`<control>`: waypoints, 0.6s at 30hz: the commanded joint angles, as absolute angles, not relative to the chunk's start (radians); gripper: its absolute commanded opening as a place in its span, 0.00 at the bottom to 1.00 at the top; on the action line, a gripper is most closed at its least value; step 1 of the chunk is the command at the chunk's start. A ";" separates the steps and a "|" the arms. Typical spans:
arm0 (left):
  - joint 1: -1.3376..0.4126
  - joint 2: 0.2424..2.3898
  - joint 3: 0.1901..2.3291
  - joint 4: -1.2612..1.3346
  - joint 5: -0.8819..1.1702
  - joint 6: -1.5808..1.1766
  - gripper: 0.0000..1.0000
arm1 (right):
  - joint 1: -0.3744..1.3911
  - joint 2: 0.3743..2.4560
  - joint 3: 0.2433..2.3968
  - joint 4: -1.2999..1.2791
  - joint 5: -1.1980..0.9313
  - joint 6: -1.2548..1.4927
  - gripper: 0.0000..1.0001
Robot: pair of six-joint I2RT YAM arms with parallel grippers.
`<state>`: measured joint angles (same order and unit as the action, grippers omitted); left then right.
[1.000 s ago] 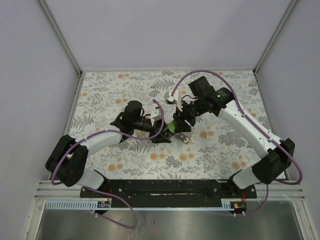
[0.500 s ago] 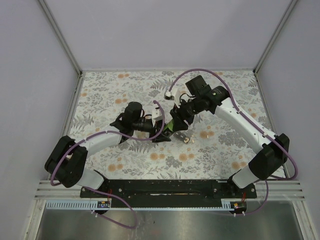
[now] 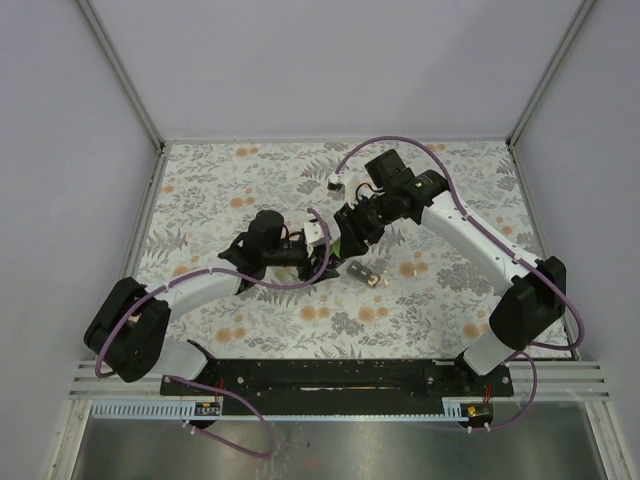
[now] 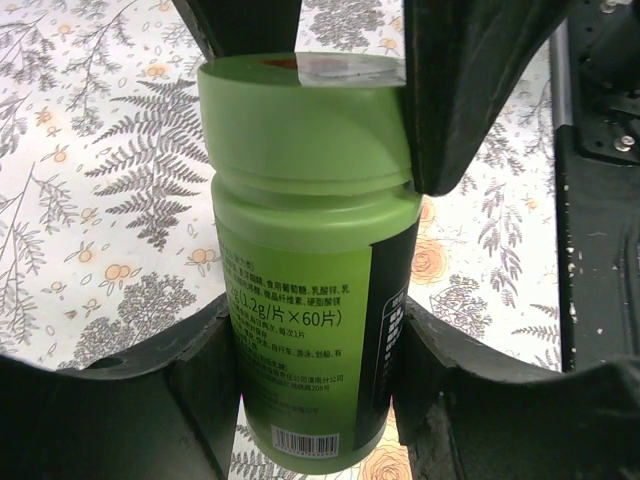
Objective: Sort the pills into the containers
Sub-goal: Screw the lid of the pill bottle onto the pill bottle.
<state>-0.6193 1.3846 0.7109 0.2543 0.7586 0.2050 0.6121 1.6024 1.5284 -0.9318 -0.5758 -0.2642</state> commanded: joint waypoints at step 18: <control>-0.701 1.312 0.689 0.538 0.269 0.328 0.00 | 0.598 1.720 1.597 -0.919 -0.686 -0.028 0.41</control>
<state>-0.6762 1.3556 0.6689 0.2893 0.4385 0.2909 0.5835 1.6924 1.5726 -0.8978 -0.5697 -0.1066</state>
